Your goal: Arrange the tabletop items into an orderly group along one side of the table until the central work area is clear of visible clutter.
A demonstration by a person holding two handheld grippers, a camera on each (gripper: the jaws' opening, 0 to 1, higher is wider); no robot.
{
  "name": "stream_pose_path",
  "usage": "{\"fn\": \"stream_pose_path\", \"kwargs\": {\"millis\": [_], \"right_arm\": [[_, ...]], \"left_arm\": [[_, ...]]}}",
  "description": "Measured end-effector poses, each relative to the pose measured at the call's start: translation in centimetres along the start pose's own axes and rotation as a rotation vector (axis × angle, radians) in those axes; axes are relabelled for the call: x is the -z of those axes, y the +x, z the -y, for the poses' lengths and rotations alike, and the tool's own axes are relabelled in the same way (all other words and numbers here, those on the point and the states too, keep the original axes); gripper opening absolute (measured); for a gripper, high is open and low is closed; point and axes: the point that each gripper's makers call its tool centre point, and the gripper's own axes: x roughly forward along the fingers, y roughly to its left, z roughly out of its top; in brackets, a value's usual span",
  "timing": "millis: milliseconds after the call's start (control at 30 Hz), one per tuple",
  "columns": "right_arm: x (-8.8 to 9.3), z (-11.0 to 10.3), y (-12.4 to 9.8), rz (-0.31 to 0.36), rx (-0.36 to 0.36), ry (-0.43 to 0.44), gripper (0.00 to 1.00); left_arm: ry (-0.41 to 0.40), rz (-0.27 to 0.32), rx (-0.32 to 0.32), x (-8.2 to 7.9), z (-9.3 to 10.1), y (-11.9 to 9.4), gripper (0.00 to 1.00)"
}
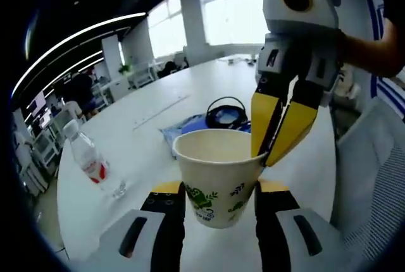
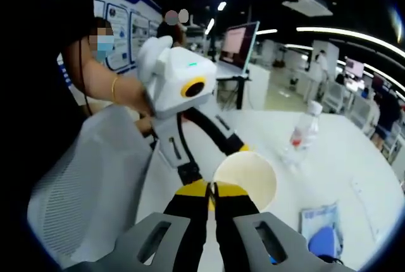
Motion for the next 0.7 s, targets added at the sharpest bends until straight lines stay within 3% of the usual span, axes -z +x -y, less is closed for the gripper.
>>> {"fn": "stream_pose_path", "kwargs": {"millis": [400, 567, 700], "right_arm": [[-1.0, 0.8, -0.5, 0.061, 0.041, 0.075, 0.05], [-1.9, 1.8, -1.1, 0.131, 0.109, 0.132, 0.11], [-2.3, 2.6, -1.8, 0.197, 0.154, 0.201, 0.26]], "left_arm": [[-0.106, 0.075, 0.005, -0.8, -0.1, 0.1, 0.39], [-0.150, 0.096, -0.007, -0.9, -0.6, -0.1, 0.39], [-0.170, 0.099, -0.030, -0.6, -1.2, -0.2, 0.39]]}}
